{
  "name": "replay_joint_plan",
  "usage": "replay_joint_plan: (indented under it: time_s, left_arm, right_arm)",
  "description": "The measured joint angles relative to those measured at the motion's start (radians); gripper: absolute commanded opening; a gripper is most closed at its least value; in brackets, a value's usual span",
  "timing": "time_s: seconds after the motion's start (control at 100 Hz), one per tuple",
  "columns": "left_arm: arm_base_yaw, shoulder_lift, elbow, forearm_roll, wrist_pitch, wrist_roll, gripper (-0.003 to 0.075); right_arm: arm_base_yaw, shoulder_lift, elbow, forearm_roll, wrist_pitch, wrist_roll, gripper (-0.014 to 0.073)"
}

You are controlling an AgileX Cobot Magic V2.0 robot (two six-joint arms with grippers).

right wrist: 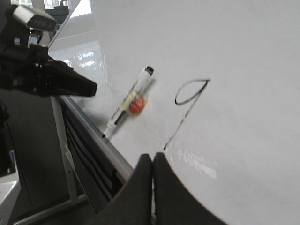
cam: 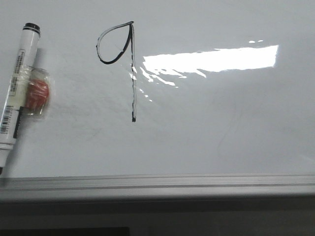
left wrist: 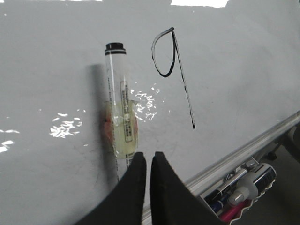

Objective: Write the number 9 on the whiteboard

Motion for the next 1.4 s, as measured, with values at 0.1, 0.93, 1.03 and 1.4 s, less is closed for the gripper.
replay_joint_plan:
  time_s: [0.1, 0.93, 1.03, 1.4]
  left_arm:
    - [0.0, 0.0, 0.004, 0.0, 0.011, 0.0, -0.002]
    - [0.012, 0.0, 0.004, 0.148, 0.019, 0.0, -0.002]
    - [0.069, 0.0, 0.004, 0.318, 0.012, -0.089, -0.002]
    - [0.527, -0.079, 0.144, 1.249, 0.22, -1.06, -0.002]
  right_arm:
    - [0.0, -0.091, 0.1, 0.0, -0.015, 0.0, -0.0069]
    - [0.0, -0.179, 0.173, -0.002, -0.062, -0.002, -0.0069]
    - [0.0, -0.179, 0.173, -0.002, -0.062, -0.002, -0.0069]
    - [0.0, -0.179, 0.173, -0.002, -0.062, -0.002, -0.0069]
